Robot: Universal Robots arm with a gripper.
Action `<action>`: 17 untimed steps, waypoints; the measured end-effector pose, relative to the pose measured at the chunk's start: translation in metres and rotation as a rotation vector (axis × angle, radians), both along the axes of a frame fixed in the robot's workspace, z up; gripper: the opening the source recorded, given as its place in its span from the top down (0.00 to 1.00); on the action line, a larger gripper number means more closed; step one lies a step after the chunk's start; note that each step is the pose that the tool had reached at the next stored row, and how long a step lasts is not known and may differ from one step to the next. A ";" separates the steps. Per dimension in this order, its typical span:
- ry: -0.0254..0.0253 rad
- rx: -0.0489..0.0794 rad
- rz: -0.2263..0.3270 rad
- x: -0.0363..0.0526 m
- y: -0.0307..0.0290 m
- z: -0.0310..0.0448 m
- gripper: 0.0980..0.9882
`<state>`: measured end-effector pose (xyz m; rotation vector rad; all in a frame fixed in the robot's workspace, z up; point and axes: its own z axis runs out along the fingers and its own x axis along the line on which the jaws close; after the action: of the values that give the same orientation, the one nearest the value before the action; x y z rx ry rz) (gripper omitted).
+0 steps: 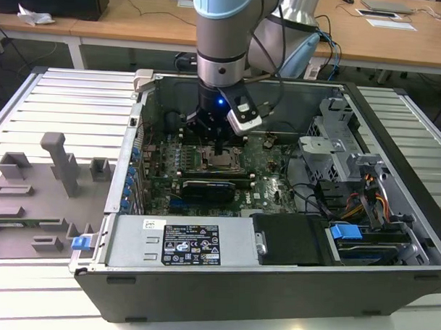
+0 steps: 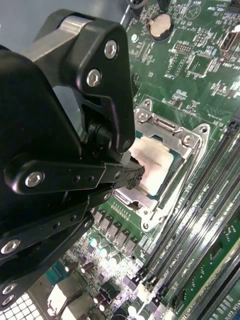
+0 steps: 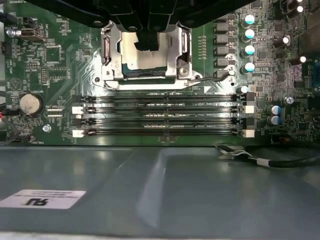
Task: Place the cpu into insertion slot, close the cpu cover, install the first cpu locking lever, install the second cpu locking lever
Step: 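Close the cpu cover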
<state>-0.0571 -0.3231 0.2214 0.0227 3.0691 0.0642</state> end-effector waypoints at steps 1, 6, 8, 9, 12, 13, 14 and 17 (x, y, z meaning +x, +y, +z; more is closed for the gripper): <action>-0.0001 0.001 0.001 -0.0007 0.0000 -0.0009 0.99; -0.0002 0.003 0.014 -0.0053 -0.0001 -0.0043 0.99; -0.0004 0.003 0.023 -0.0075 -0.0001 -0.0054 0.99; -0.0003 0.003 0.025 -0.0079 -0.0002 -0.0058 0.99; -0.0004 0.003 0.035 -0.0091 -0.0006 -0.0076 0.99; -0.0002 0.003 0.040 -0.0097 -0.0007 -0.0084 0.99; -0.0003 0.003 0.045 -0.0113 -0.0008 -0.0092 0.99; -0.0003 0.003 0.049 -0.0155 -0.0009 -0.0105 0.99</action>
<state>-0.0726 -0.3239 0.2109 -0.0523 3.0693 0.0715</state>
